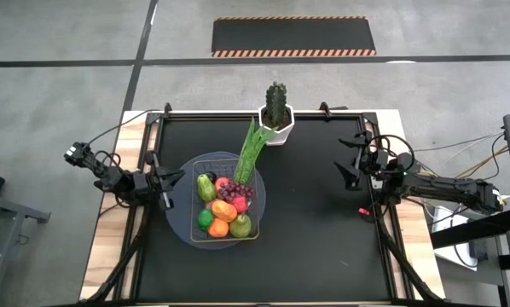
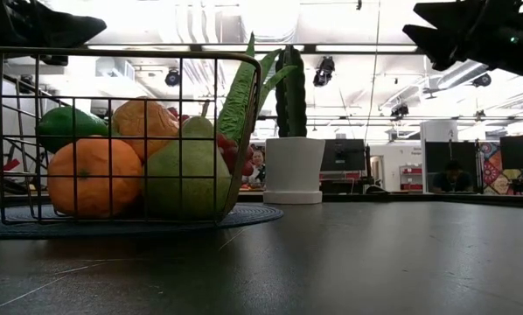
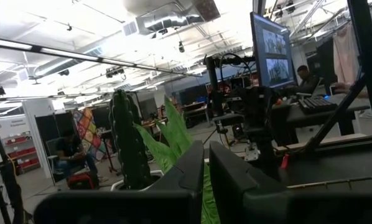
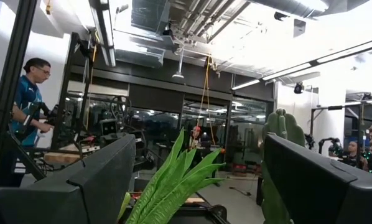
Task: Build produce basket
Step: Return to Home Position
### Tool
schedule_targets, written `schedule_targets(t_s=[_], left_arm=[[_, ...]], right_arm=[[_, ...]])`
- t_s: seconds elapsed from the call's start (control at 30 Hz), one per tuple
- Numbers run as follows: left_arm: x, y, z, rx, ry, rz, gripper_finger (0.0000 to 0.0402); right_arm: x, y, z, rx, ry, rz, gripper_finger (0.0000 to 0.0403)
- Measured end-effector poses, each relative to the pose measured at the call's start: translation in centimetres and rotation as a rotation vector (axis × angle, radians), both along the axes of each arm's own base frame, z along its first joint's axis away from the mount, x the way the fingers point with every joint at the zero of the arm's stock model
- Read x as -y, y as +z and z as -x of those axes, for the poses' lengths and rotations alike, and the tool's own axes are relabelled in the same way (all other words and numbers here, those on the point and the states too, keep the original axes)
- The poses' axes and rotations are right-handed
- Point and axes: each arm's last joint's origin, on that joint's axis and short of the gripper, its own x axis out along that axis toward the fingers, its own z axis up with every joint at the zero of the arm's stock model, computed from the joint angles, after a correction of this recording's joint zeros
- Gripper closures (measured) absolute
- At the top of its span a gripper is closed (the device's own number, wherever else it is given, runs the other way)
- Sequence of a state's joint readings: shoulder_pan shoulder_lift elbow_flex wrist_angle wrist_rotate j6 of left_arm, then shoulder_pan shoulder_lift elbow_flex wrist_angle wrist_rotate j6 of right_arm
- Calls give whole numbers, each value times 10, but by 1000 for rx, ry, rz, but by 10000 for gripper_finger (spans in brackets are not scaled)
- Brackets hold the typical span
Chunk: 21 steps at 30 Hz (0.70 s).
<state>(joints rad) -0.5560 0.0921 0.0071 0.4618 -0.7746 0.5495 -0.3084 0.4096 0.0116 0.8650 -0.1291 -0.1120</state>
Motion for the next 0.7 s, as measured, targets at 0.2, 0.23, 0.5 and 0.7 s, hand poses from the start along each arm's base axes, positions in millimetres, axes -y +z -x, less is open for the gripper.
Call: schedule_targets(t_s=[0.2,0.23,0.5,0.7], left_arm=[[0,0,0,-2,0,-1,393],[0,0,0,-2,0,-2,393],[0,0,0,-4,0,-3,393],[0,-1,0,-4,0,-3,393]], right_arm=[[0,0,0,-1,0,0,66],[0,0,0,-1,0,0,65],[0,0,0,-1,0,0,62],[0,0,0,-1,0,0,60]])
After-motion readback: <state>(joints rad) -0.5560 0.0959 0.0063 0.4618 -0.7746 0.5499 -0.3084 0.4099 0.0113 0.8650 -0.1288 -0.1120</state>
